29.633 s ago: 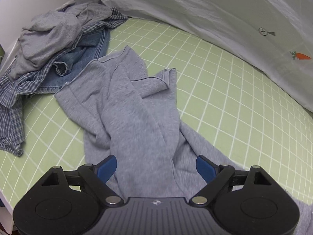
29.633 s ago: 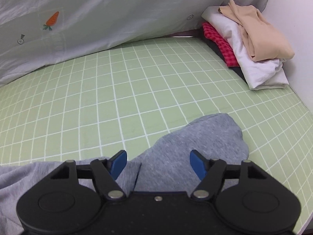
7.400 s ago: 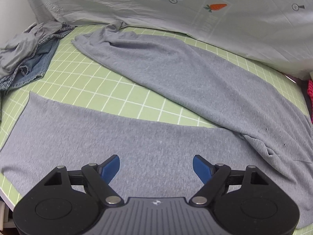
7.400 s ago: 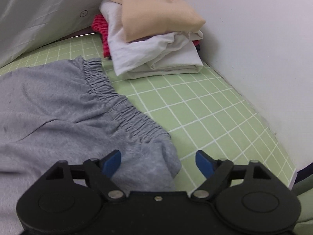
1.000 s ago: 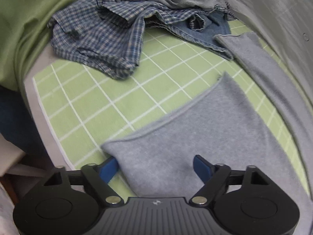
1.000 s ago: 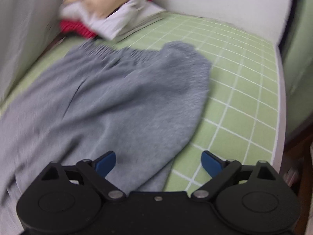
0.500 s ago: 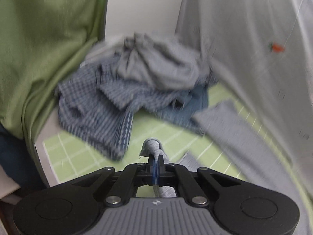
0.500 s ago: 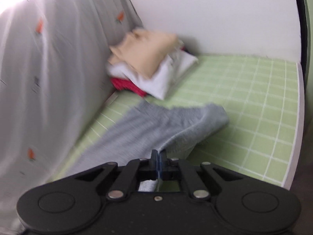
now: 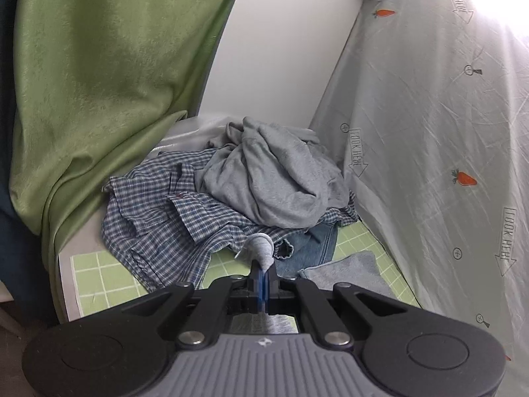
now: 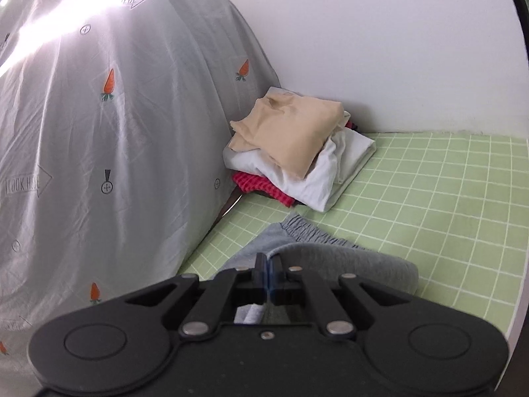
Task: Fold clothes
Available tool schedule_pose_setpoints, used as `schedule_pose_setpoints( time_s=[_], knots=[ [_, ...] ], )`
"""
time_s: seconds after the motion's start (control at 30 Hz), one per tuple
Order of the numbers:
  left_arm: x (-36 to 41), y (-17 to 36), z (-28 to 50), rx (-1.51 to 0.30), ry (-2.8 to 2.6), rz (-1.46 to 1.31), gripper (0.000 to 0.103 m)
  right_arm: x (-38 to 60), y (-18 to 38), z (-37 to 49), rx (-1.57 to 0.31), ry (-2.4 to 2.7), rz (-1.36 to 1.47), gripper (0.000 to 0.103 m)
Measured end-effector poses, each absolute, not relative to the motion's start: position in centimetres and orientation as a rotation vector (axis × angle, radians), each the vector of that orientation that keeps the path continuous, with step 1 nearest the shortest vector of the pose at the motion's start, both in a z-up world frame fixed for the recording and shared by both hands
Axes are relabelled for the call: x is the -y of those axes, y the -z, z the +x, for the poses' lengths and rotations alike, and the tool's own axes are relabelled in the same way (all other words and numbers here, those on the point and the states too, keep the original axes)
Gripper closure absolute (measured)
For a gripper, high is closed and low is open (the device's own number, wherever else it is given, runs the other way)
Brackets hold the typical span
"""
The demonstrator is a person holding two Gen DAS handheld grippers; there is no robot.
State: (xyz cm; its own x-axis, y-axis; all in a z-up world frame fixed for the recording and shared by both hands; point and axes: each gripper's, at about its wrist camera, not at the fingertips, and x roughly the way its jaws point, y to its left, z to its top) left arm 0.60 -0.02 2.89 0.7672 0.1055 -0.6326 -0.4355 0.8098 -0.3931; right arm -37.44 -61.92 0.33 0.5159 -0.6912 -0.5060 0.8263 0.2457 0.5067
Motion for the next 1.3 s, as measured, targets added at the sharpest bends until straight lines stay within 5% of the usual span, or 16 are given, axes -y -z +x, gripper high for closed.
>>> schedule_pose_setpoints(
  time_s=[0.4,0.8,0.9,0.93,0.97,1.03,1.1,1.3],
  knots=[
    [3.9,-3.3,11.9,-0.584,-0.314,-0.542,0.102,67.4,-0.2,-27.9,-0.111,1.009,0.880,0.101],
    [13.2,3.2,27.4,-0.688,-0.254,-0.385,0.102,74.9,5.5,-16.2,-0.354,1.054,0.809,0.101],
    [16.0,4.8,32.4,-0.736,-0.201,-0.354,0.094,77.9,8.5,-12.7,-0.417,1.048,0.778,0.101],
    [16.8,5.1,33.6,-0.762,-0.182,-0.358,0.081,78.9,9.4,-11.3,-0.453,1.051,0.752,0.099],
    [17.4,5.2,33.9,-0.760,-0.167,-0.360,0.074,79.2,9.6,-10.3,-0.490,1.066,0.720,0.085],
    [18.4,5.3,33.3,-0.732,-0.145,-0.344,0.036,78.9,9.7,-9.2,-0.530,1.080,0.661,0.055],
    [18.6,6.1,31.6,-0.749,-0.174,-0.277,0.020,76.7,10.2,-10.8,-0.572,1.101,0.676,0.027],
    [16.5,10.4,26.6,-0.940,-0.303,-0.218,0.019,69.7,11.8,-15.9,-0.709,1.167,0.727,0.025]
  ],
)
